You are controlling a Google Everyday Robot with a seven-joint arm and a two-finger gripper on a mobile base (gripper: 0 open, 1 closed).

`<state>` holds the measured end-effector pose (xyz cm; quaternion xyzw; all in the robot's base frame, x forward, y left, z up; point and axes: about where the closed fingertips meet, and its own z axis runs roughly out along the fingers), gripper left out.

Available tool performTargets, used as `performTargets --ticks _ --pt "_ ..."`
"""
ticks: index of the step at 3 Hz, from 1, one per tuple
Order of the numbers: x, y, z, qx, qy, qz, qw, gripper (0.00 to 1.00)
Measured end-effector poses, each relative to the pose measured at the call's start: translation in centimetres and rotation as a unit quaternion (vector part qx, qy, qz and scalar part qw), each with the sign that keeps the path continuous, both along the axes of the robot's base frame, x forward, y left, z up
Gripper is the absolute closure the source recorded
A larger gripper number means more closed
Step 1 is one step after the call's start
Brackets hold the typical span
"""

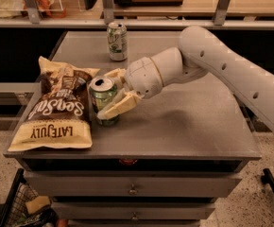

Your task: Move green can near brown chip bag

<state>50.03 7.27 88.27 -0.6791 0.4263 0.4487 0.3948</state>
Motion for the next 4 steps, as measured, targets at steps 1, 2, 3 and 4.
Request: performTargets --ticks 1,2,3,4 --pt "0.1 0.1 -0.1 -0.004 -0.003 0.004 1.0 0.0" --pt "1.0 -0.2 -0.2 -0.015 -0.009 0.002 0.9998 0.0" --pt "2.8 -1.5 -0.6 -0.042 -0.021 0.001 0.9989 0.0" --pt "5.4 -4.1 -1.1 -0.078 -0.036 -0.013 0.9962 0.0"
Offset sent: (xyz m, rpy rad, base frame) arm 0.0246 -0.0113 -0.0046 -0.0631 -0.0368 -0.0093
